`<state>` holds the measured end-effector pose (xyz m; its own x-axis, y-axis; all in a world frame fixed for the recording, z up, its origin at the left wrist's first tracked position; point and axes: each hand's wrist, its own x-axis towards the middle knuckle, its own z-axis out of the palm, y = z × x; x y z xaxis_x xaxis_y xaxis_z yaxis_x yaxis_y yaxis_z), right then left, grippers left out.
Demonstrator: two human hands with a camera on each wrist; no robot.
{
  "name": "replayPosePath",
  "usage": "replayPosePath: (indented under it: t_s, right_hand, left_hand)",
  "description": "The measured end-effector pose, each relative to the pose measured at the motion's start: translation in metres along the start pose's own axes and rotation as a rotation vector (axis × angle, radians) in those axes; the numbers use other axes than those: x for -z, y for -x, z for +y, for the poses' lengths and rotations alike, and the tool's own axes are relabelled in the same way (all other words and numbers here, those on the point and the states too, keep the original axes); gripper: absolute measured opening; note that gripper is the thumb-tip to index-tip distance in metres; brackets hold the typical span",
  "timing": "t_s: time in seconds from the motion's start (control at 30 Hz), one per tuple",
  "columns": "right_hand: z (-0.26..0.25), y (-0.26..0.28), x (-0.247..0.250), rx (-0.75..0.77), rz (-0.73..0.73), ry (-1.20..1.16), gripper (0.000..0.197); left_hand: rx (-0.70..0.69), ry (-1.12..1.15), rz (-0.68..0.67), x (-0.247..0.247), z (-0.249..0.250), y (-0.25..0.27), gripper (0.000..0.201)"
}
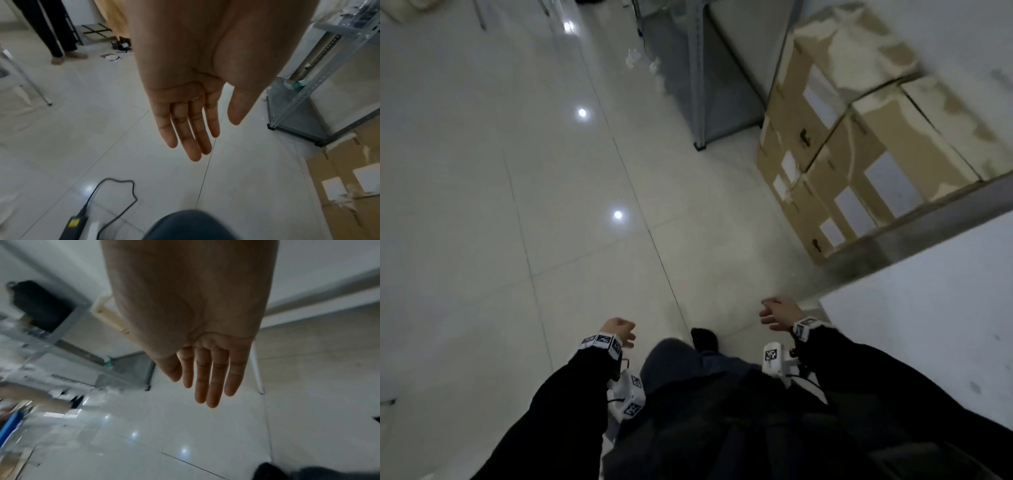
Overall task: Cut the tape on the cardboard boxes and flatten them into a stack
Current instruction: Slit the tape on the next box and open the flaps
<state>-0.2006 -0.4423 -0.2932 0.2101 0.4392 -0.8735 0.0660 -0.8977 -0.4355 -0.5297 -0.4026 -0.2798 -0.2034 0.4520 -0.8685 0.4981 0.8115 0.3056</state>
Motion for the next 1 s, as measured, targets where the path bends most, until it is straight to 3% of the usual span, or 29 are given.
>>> replayPosePath:
  t_s: [0.13,0.27,0.47,0.63,0.77,0.9,1.0]
  right_hand:
    - [-0.082,-0.024,0.001,0.088,-0.067,0.049,0.013]
    - [-0.142,-0.059,0.017,0.111,-0.036,-0.032,0.011]
    - [-0.164,-0.103,0.077,-0.1,0.121,-0.231,0.016]
    - [-0.154,-0.116,0.148,-0.205,0.405,-0.702,0.019]
    - [-0.141,-0.115,0.214,-0.213,0.673,-1.007,0.02]
    - [-0.142,-0.121,0.293,-0.241,1.089,-0.946,0.036]
    - [-0.157,-0.128,0.35,-0.191,1.154,-1.025,0.049]
  left_hand:
    - [0.003,-0.052,-0.022,0.033,0.084,-0.045,0.034]
    - [-0.047,-0.127,-0.012,0.049,0.183,-0.093,0.034]
    - [-0.123,-0.335,-0.07,0.021,0.357,-0.145,0.035]
    - [-0.335,-0.631,-0.23,-0.077,0.496,-0.137,0.029]
    - [-0.684,-0.708,-0.348,-0.187,0.581,-0.104,0.013]
    - [-1.101,-0.722,-0.406,-0.294,0.651,-0.043,0.026]
    - [-1.176,-0.756,-0.428,-0.364,0.689,-0.012,0.041]
